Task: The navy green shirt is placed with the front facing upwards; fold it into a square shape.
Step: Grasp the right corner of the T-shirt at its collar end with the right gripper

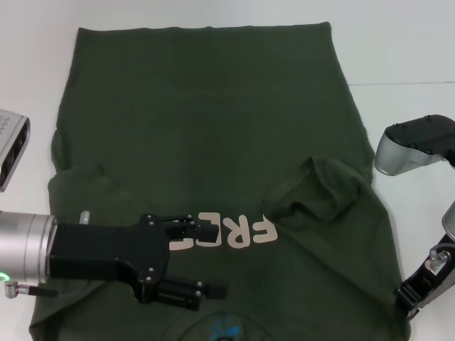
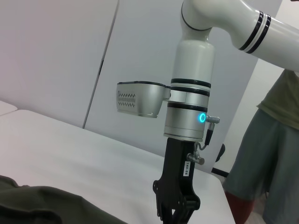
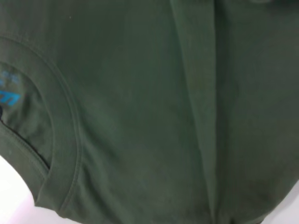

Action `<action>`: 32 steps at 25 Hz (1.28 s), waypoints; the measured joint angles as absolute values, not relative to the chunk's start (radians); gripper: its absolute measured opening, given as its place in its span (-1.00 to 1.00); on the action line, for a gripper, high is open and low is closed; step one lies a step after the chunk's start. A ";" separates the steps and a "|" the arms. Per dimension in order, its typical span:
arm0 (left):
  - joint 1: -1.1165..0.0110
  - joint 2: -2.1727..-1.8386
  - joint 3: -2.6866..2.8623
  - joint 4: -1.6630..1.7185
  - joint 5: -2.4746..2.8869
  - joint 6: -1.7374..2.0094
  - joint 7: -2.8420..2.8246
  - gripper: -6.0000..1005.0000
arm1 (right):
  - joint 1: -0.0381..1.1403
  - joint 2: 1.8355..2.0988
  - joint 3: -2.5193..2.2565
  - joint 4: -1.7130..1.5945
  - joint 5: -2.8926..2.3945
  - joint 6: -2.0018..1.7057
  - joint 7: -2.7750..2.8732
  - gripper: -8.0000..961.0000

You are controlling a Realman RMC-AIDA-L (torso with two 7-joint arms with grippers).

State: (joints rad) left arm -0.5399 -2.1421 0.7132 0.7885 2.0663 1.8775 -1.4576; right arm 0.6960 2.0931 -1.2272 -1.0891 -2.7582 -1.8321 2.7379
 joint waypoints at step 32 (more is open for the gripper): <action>-0.483 -2.105 0.438 0.883 2.173 1.818 -1.954 0.82 | 0.504 2.091 -0.940 -1.063 -2.569 -1.747 2.350 -0.91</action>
